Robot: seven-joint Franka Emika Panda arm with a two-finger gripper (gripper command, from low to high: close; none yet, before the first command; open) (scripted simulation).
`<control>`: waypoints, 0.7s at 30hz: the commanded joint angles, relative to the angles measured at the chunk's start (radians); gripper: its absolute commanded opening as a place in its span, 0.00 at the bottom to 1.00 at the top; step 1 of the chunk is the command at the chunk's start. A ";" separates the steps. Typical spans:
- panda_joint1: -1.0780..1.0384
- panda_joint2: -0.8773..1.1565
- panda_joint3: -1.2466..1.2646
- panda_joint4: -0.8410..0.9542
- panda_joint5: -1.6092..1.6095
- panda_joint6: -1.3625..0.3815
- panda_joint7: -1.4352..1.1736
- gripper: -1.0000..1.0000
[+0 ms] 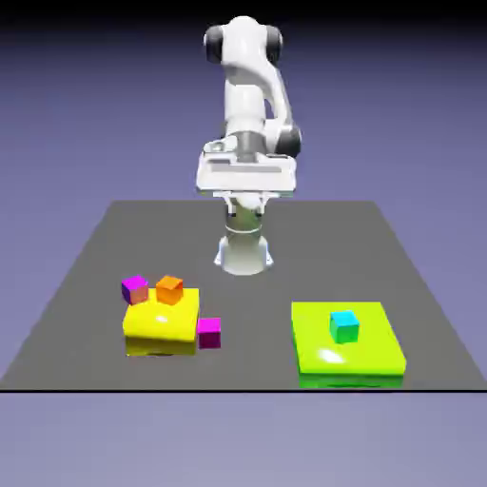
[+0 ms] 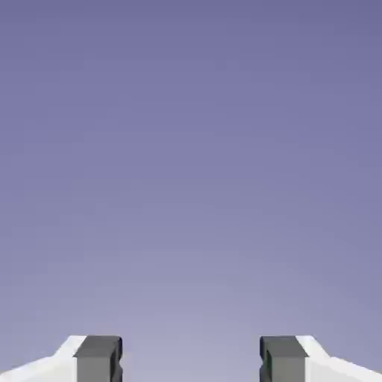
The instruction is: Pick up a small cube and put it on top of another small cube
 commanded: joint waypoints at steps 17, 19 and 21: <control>0.522 0.532 -0.616 0.069 -0.704 -0.225 -0.638 0.50; 0.583 0.594 -0.689 0.077 -0.787 -0.251 -0.713 0.50; 0.645 0.657 -0.761 0.085 -0.869 -0.278 -0.788 0.50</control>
